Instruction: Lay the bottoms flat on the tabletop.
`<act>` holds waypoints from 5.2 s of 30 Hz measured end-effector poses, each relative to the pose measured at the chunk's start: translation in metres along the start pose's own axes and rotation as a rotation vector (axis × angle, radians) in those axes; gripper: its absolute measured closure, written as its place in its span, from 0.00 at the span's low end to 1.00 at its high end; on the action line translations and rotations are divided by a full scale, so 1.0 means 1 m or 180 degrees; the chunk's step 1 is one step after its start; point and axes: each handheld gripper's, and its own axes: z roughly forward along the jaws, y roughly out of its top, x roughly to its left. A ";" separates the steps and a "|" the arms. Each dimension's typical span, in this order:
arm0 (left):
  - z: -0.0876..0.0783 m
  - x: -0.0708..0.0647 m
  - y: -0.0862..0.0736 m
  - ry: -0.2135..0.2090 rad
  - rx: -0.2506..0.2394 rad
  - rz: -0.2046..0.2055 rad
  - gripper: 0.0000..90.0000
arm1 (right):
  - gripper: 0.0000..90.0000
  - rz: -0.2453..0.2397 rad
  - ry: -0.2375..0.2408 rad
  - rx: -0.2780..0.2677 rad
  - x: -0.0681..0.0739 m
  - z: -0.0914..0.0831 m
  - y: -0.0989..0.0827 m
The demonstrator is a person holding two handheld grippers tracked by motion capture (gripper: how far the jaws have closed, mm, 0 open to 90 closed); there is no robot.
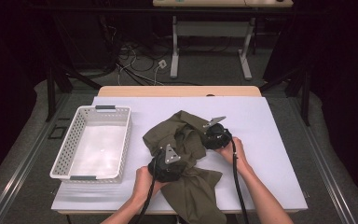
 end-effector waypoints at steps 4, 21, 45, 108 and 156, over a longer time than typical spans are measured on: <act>0.006 0.001 -0.005 0.0056 -0.0036 0.0017 0.75 | 0.82 0.0035 -0.0071 -0.0008 0.000 0.000 -0.001; -0.018 0.019 -0.012 0.0050 -0.0071 -0.0031 0.95 | 0.98 0.0196 -0.0054 0.0044 0.000 -0.022 -0.006; -0.014 -0.005 0.007 -0.0051 0.0015 0.0165 0.49 | 0.52 0.0000 0.0023 0.0149 0.007 -0.011 -0.001; -0.005 0.009 -0.002 0.0184 0.0162 0.0304 0.88 | 0.94 -0.0104 0.0011 0.0146 0.018 -0.012 -0.003; -0.012 0.016 -0.004 0.0146 0.0048 0.0234 0.92 | 0.99 0.0071 0.0156 0.0181 0.014 -0.011 -0.001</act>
